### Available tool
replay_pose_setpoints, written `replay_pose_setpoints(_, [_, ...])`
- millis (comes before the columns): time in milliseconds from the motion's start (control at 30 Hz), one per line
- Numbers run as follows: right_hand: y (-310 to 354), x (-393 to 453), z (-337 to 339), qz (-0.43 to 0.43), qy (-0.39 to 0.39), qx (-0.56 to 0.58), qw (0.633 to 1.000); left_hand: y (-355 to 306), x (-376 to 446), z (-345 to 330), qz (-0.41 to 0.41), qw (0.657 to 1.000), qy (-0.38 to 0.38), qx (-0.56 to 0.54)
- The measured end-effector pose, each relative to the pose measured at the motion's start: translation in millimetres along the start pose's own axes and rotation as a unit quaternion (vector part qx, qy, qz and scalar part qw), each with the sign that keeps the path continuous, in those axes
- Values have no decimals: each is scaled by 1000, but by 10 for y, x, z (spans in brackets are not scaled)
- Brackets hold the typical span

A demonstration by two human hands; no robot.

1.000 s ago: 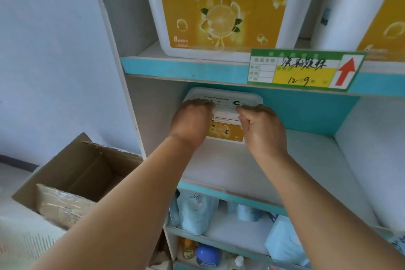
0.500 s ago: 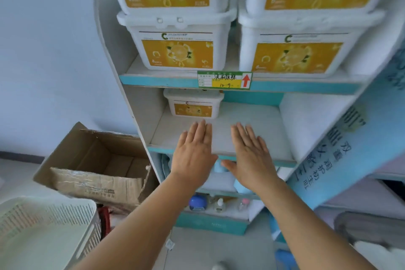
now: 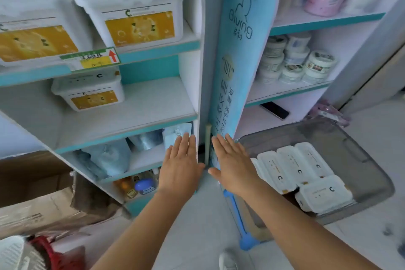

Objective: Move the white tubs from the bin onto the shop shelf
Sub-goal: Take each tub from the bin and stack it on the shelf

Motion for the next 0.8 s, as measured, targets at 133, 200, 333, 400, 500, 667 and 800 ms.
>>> replay_pose_setpoints(133, [-447, -248, -140, -50, -1, 23, 998, -406, -6, -199, -48, 999, 21, -10])
replay_pose_setpoints(200, [-654, -345, -208, -72, -1, 33, 997, -613, 5, -312, -65, 997, 37, -10])
replay_pose_setpoints(333, [-1097, -487, -322, -112, 10, 49, 992, -1040, 50, -585, -88, 993, 73, -13])
replay_pose_setpoints(400, [-1347, -547, -364, -130, 16, 61, 990, -1283, 85, -732, -100, 991, 90, -13])
replay_pose_setpoints(500, [-1768, -628, -419, -150, 27, 66, 986, -1680, 152, -949, -101, 988, 116, -16])
replay_pose_setpoints(667, [-2612, -759, -489, -175, 51, 74, 980, -2405, 321, -1358, -82, 983, 164, -12])
replay_pose_setpoints(800, [-3336, -852, -608, -181, 81, 83, 977, -2946, 534, -1746, -59, 978, 198, -21])
Point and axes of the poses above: each hand's wrist, its own x-axis towards the middle knuckle, its own z-axis out of the back of the hand, y = z × x, the point moved 4 cm from there along x, towards the middle knuckle, and after that the axes turned 2 degrees about z, right-handed, at the moved point
